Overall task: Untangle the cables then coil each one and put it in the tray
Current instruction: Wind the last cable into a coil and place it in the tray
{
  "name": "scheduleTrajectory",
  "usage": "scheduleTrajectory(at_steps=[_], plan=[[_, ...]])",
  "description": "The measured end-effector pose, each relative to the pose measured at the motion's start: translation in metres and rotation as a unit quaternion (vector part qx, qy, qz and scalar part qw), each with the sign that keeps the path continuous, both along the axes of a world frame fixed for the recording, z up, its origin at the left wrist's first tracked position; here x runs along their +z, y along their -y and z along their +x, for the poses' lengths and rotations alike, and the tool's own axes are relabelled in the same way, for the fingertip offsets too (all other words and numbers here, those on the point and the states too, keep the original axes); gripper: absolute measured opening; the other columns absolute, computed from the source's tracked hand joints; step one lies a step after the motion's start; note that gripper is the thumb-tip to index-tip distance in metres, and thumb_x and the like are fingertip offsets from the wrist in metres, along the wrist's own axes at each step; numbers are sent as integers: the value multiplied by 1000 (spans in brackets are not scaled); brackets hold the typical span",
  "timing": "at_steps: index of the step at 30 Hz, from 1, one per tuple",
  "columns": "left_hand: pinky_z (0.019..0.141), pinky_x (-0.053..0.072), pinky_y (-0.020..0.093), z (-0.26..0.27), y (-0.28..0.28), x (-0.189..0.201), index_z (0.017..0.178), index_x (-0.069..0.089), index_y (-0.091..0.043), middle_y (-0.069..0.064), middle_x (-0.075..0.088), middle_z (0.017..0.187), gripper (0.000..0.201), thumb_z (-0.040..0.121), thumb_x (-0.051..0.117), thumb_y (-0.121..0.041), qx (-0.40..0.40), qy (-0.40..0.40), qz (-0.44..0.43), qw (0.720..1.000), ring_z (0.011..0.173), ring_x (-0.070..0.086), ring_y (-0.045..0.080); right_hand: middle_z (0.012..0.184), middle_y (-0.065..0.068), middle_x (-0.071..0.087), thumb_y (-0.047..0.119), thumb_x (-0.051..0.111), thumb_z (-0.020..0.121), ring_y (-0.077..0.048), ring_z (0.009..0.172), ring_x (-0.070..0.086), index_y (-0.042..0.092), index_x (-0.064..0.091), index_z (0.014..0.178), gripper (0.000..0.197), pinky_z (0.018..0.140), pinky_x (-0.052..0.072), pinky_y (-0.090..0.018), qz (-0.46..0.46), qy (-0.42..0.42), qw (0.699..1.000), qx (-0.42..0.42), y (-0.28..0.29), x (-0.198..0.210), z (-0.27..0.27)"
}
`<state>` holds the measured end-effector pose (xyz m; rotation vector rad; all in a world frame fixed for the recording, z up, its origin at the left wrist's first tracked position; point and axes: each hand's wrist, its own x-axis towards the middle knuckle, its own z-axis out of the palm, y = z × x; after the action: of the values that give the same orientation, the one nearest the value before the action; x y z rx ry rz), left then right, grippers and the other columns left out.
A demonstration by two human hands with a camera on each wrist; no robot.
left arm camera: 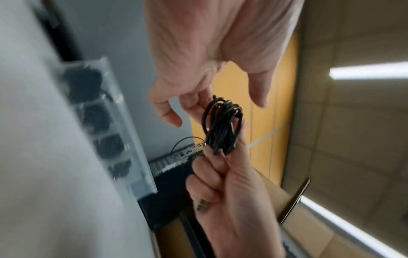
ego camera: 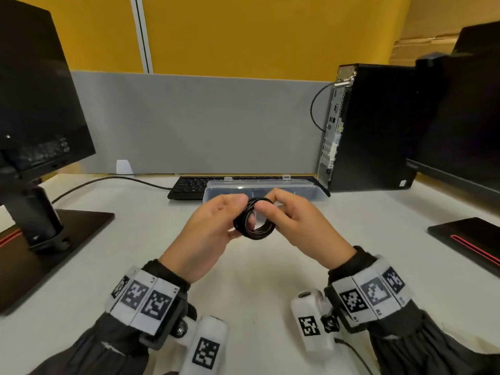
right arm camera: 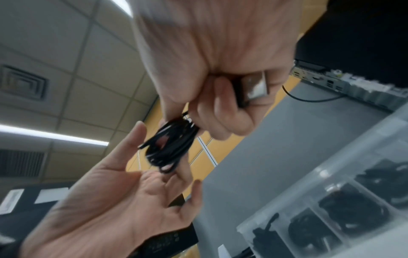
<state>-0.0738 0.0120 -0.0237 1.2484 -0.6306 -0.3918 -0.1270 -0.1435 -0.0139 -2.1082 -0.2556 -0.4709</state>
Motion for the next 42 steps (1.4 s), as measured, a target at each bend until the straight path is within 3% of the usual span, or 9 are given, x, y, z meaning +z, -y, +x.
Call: scheduleTrajectory(at_steps=[4, 9, 13, 17, 21, 24, 29, 34, 42], plan=[[84, 53, 28, -3, 4, -9, 93, 60, -8, -2, 65, 80, 15, 85, 59, -21, -51, -24, -21, 998, 88, 63, 11, 48, 13, 49, 27, 50, 95, 0, 39, 43, 14, 51, 76, 22, 40, 30, -9, 76, -23, 997, -5, -4, -1, -3], [71, 46, 19, -3, 6, -7, 92, 56, -11, -4, 47, 65, 18, 88, 44, -24, 15, 1, -39, 999, 64, 47, 5, 52, 11, 41, 30, 48, 96, -4, 45, 33, 22, 50, 94, 8, 46, 28, -14, 56, -76, 995, 9, -3, -8, -3], [66, 36, 18, -3, 4, -6, 99, 56, -8, -12, 51, 58, 22, 96, 37, -18, 50, 14, -27, 998, 57, 40, 2, 69, 13, 46, 24, 43, 98, 0, 65, 40, 23, 53, 91, 12, 63, 31, -19, -109, -24, 993, -34, 7, -3, -6], [64, 40, 14, -10, 5, -2, 99, 56, -9, -14, 54, 58, 25, 86, 42, -25, 20, 27, -48, 998, 57, 42, 2, 89, 12, 43, 33, 51, 93, -7, 90, 30, 29, 67, 91, 16, 73, 20, -30, -240, 111, 940, -214, 20, 0, -5], [65, 37, 18, -15, 8, -2, 99, 55, -8, -13, 51, 61, 28, 83, 43, -27, 9, -1, -113, 994, 59, 36, 5, 88, 2, 53, 19, 56, 92, -5, 78, 52, 19, 71, 94, 15, 72, 41, -12, -90, 164, 968, -167, 16, 0, -1], [73, 33, 24, -15, 10, -2, 101, 57, -6, -10, 47, 61, 32, 84, 42, -30, 20, -7, -125, 992, 62, 33, 7, 89, -4, 63, 11, 51, 95, -9, 71, 64, 15, 67, 92, 16, 66, 51, -19, 115, 80, 988, -65, 2, 0, 0], [71, 41, 16, -14, 11, -7, 105, 57, -8, -10, 51, 65, 31, 90, 37, -27, 27, 10, -120, 992, 63, 41, 4, 88, -9, 65, 11, 44, 97, -11, 73, 64, 12, 65, 93, 21, 65, 51, -20, 326, -27, 944, 44, -7, -4, -2], [88, 50, 20, -12, 11, -9, 106, 60, -11, -3, 69, 99, 35, 83, 42, -31, 11, -5, -114, 993, 98, 62, 7, 106, -13, 66, 14, 47, 95, -20, 94, 63, 5, 62, 113, 25, 77, 54, -25, 400, -115, 906, 80, -6, -11, 3], [90, 46, 31, -5, 9, -9, 110, 58, -7, 10, 64, 102, 31, 100, 33, -21, 79, -13, -58, 995, 100, 60, 20, 111, -11, 68, 30, 58, 88, -24, 104, 64, 19, 52, 123, 36, 94, 48, -44, 314, -80, 943, 78, -23, -10, -5]])
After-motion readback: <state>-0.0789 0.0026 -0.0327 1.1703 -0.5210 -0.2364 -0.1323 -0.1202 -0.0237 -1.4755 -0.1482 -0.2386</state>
